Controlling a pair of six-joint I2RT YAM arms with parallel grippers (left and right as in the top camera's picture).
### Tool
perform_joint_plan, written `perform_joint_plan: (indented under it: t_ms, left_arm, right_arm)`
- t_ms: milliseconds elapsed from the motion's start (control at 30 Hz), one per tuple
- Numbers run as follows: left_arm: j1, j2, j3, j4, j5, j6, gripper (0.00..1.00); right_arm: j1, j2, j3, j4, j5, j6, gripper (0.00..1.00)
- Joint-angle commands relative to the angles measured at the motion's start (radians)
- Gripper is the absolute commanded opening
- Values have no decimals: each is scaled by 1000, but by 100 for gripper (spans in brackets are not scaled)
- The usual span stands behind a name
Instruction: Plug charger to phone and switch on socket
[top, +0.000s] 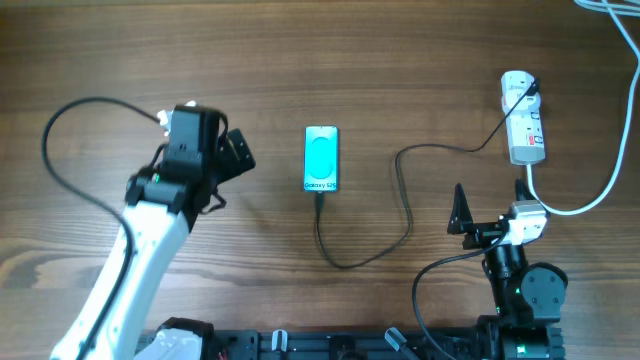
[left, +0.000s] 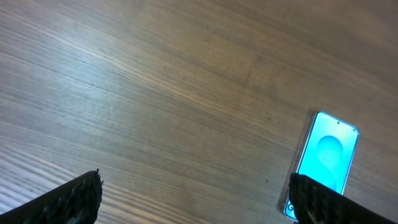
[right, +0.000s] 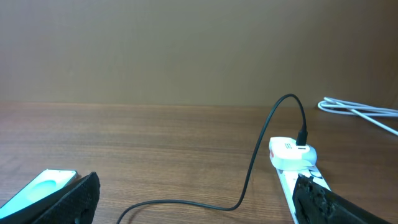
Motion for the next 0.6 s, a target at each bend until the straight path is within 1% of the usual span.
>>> perform_joint_plan:
  t_ms: [0, 67, 100, 200, 267, 400, 467, 500, 567]
  left_arm:
    - [21, -133, -109, 85, -24, -5, 100]
    - [23, -192, -182, 176, -1, 51, 100]
    - [23, -229, -229, 237, 29, 113, 100]
    - [23, -314, -323, 342, 106, 245, 100]
    - [23, -375, -369, 354, 133, 299, 100]
    - [27, -505, -436, 290, 130, 303, 100]
    - [27, -566, -466, 309, 130, 304, 100]
    - [27, -638, -498, 314, 136, 336, 100]
    - [27, -695, -524, 318, 161, 401, 100]
  right_arm:
    - [-3, -12, -1, 3, 10, 16, 100]
    - [-3, -12, -1, 3, 10, 16, 100]
    - [-3, -12, -1, 3, 10, 15, 100]
    - [-3, -12, -1, 3, 10, 16, 100]
    - [-3, -12, -1, 3, 10, 15, 100]
    - [-3, -12, -1, 3, 10, 16, 100]
    - [-3, -12, -1, 3, 10, 15, 100]
    - [-3, -12, -1, 3, 10, 16, 100]
    - [-3, -12, -1, 3, 10, 16, 100]
